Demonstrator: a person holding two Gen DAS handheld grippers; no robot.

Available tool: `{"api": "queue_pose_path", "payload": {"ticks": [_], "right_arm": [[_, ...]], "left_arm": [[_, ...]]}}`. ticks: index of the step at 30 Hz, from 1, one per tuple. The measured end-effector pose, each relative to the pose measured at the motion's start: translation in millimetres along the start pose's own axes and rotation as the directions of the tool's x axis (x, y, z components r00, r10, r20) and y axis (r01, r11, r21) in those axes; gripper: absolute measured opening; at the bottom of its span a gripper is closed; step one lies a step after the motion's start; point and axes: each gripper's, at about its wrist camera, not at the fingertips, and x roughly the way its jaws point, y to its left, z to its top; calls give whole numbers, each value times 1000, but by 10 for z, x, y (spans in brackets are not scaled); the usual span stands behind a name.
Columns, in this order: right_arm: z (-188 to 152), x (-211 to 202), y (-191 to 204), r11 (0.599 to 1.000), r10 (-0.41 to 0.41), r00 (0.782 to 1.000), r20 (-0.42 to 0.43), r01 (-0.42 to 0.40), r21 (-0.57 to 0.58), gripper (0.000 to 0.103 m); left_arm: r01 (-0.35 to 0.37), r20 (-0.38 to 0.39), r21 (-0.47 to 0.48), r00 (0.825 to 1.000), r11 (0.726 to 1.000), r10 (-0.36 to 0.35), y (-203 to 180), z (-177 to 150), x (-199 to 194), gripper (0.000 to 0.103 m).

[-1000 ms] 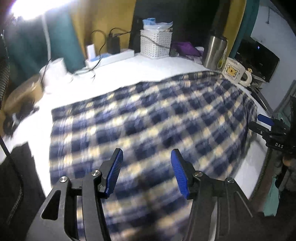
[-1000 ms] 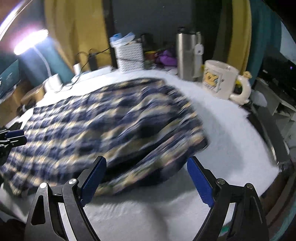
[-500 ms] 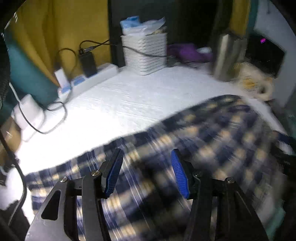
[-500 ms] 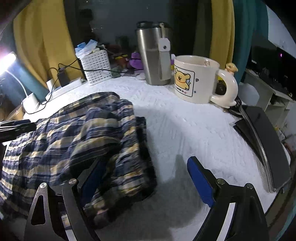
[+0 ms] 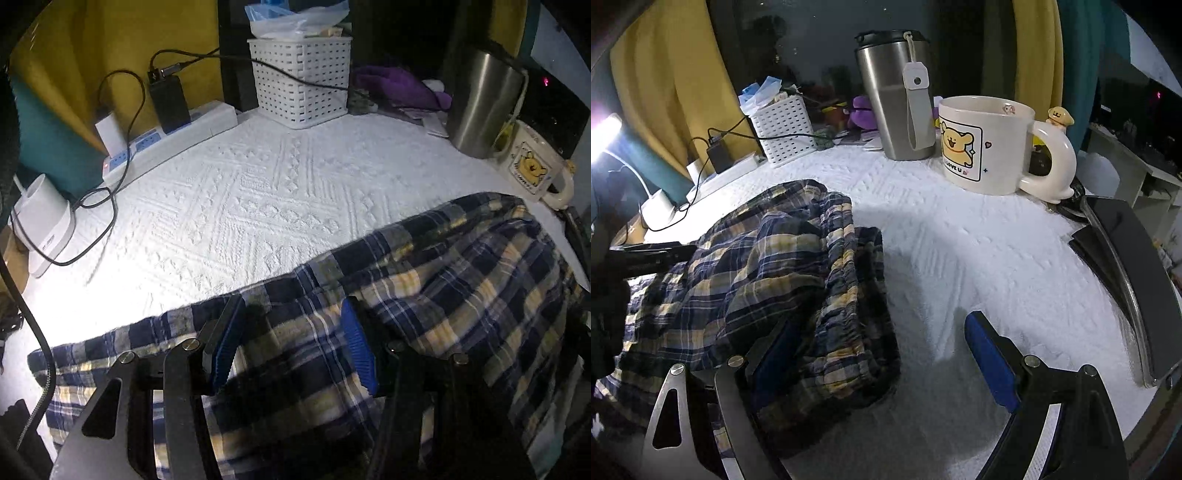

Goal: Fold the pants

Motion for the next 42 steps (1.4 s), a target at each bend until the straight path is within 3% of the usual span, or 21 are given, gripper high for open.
{"api": "queue_pose_path", "payload": {"ticks": [8,25,30,34,37,42], "right_arm": [[-28,-57,40,999,-46,999,10,46,3,90],[-215,-366,329,996,-93,996,14,94,-14,90],[-310,-441,405,997,-82,997,5,82,-13,90],[-412,-473,436,997,-78,997,-7,78,-10,90],[-467,-434,445,998,-68,997,-30,68,-4,90],[-453,-351,429,999,18,998,-60,-16,44,90]], "left_arm": [[60,60,-15,996,998,-59,85,-276,-468,54],[58,87,-105,995,993,-49,601,-902,-854,54],[41,80,-136,996,990,-30,799,-1152,-920,54],[-4,18,-201,1000,980,8,1063,-1411,-809,54],[-9,33,-209,999,978,16,1194,-1520,-854,54],[-43,35,-280,998,959,55,1432,-1584,-942,54]]}}
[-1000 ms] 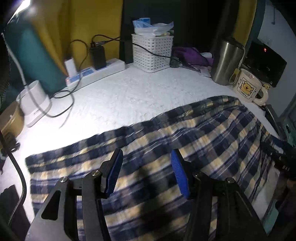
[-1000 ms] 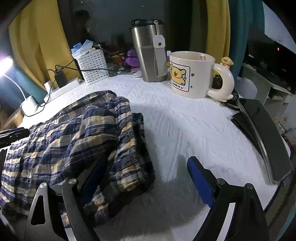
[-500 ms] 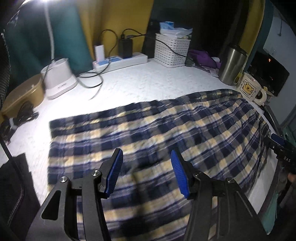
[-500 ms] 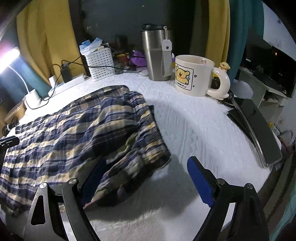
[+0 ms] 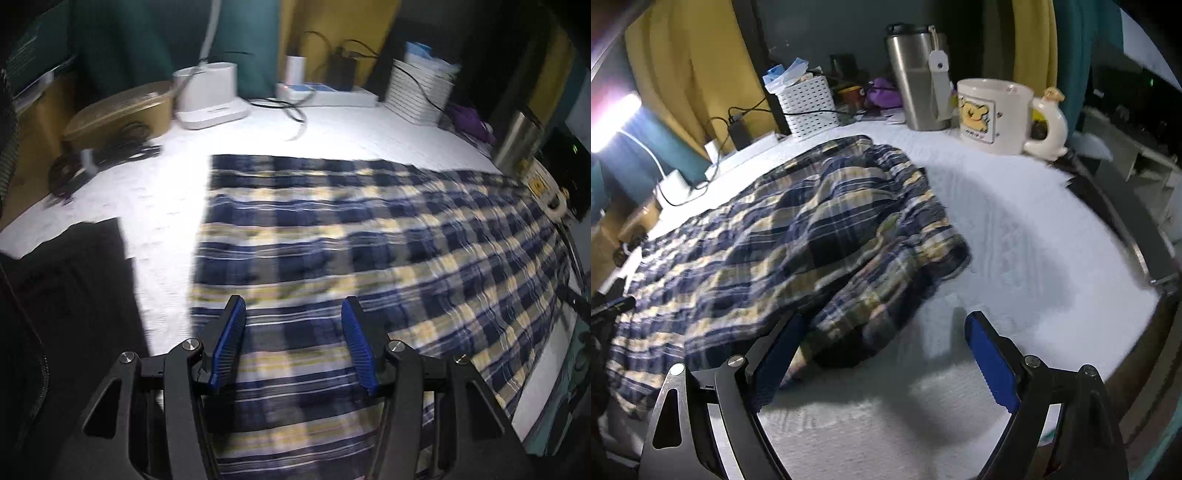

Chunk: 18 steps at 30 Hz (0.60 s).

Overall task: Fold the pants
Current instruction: 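Close the right gripper on the bunched plaid pants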

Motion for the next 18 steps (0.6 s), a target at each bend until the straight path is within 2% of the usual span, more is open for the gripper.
{"api": "queue_pose_path", "payload": {"ticks": [8,14,18], "right_arm": [[157,134,92,992,117,993,-29,-115,53,97],[274,248,127,987,143,990,-15,-142,76,99],[383,321,49,975,178,984,16,-179,133,99]], "left_arm": [[-38,21,-54,999,998,40,224,-17,-134,54],[-64,13,-77,998,995,66,402,-108,-206,54],[-76,8,-96,997,992,77,469,-122,-217,54]]}}
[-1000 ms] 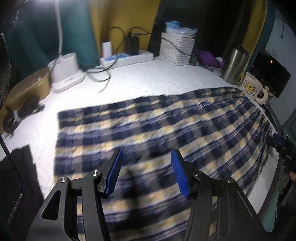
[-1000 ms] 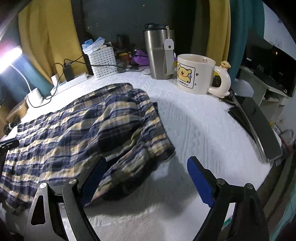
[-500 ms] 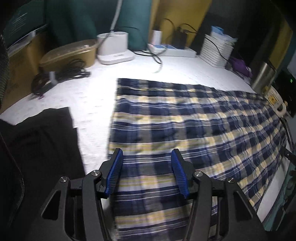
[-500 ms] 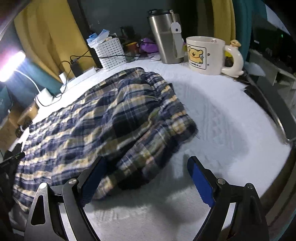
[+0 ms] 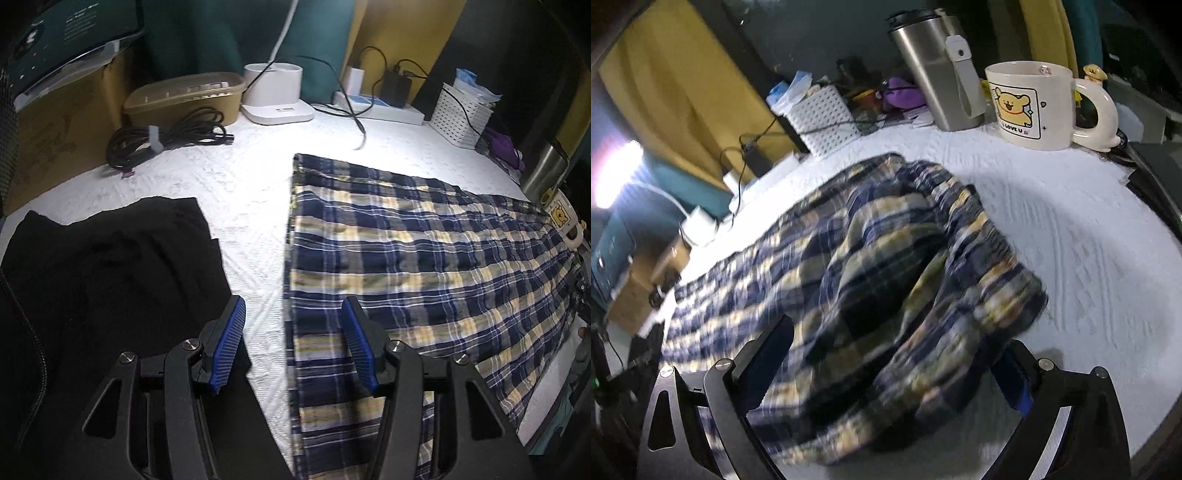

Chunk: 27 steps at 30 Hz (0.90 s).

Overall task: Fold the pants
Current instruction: 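Close the right gripper on the bunched plaid pants, then lift the bunched pants up with the right gripper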

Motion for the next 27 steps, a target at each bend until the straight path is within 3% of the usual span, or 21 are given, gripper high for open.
{"api": "queue_pose_path", "payload": {"ticks": [6,9,11,13,15,18,21,27], "right_arm": [[161,43,-179,989,81,996,36,-85,122,99],[227,106,-136,990,73,997,33,-76,117,98],[259,170,-51,996,50,998,23,-51,72,83],[274,235,6,999,34,999,9,-34,43,57],[289,279,1,998,36,999,1,-36,42,47],[294,316,-37,997,58,998,-12,-57,44,19],[282,282,-68,996,75,997,4,-75,42,12],[343,117,-147,999,50,998,45,-50,18,10]], "left_arm": [[-17,8,-12,1000,1000,17,65,40,-33,54],[-19,9,-24,1000,1000,19,88,54,-36,54],[-25,10,-28,1000,999,25,79,51,-45,54],[-22,12,-25,1000,999,22,80,55,-47,54],[-18,13,-20,1000,1000,19,64,55,-48,54],[-6,5,-10,1000,1000,6,18,49,-45,54],[4,2,4,1000,1000,-4,-46,50,-53,54],[32,-2,42,999,999,-32,-222,75,-34,54]]}}
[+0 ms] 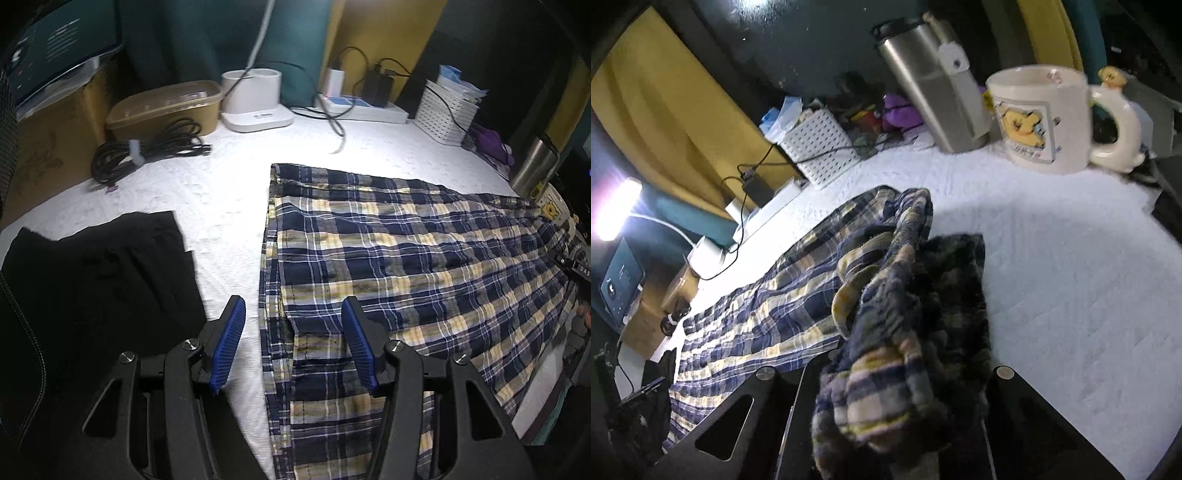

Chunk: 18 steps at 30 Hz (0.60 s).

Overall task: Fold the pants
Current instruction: 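Lift the bunched pants up with the right gripper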

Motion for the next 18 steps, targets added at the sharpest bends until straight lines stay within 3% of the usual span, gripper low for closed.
{"api": "queue_pose_path", "payload": {"ticks": [8,12,15,17,18], "right_arm": [[147,-351,-346,995,-93,993,75,92,28,10],[107,-315,-376,994,-111,992,58,110,17,10],[57,-228,-431,992,-120,992,35,118,49,11],[30,-202,-479,991,-115,993,23,113,71,12],[24,-193,-496,991,-114,993,16,112,73,15]], "left_arm": [[90,-21,26,996,996,-89,-288,7,65,54],[143,-44,62,989,988,-140,-467,-24,163,54],[123,-66,73,991,990,-118,-523,-43,260,52],[113,-48,74,993,991,-110,-517,-34,254,39],[104,-48,78,994,992,-101,-510,-30,255,25]]}}
